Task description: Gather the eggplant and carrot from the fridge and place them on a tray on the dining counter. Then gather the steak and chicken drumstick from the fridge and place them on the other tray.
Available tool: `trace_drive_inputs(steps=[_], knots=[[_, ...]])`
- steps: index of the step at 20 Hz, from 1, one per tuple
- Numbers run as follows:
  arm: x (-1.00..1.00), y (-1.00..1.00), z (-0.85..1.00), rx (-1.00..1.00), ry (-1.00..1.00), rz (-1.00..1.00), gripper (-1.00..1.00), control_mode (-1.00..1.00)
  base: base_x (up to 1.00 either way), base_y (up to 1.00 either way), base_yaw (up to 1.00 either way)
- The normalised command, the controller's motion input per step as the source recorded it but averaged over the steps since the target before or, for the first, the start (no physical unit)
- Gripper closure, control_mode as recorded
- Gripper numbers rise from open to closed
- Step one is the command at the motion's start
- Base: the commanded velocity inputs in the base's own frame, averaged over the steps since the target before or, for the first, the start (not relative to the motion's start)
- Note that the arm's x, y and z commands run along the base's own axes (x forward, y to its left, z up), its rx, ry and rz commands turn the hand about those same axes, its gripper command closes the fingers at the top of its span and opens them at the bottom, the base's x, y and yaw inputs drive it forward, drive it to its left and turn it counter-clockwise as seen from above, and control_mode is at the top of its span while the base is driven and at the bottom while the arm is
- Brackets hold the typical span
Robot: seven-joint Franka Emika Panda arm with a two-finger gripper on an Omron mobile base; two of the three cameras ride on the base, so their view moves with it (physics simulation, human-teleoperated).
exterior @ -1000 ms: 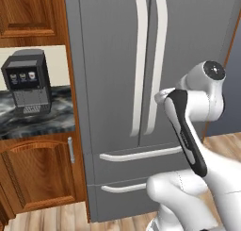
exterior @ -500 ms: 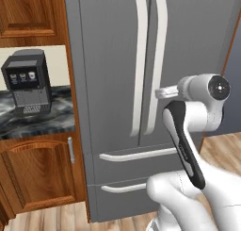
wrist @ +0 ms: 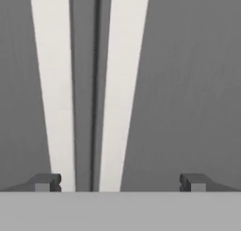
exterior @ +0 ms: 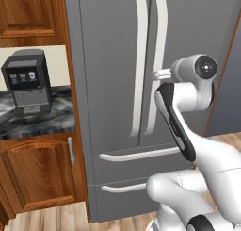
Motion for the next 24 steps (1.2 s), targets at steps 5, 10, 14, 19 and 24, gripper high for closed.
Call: trace_drive_inputs(steps=[5, 10, 14, 19, 24], knots=[[0.44, 0.0, 0.1, 0.0, 0.0, 0.04, -1.0, -1.0, 0.0, 0.0, 0.0], [0.47, 0.0, 0.02, 0.03, 0.0, 0.09, -1.0, -1.0, 0.0, 0.0, 0.0], [0.46, 0.0, 0.0, 0.01, 0.01, 0.04, -1.0, -1.0, 0.0, 0.0, 0.0], [0.46, 0.0, 0.11, 0.0, 0.09, -0.06, -1.0, -1.0, 0.0, 0.0, 0.0], [0.47, 0.0, 0.05, 0.0, 0.07, -0.06, -1.0, -1.0, 0.0, 0.0, 0.0]])
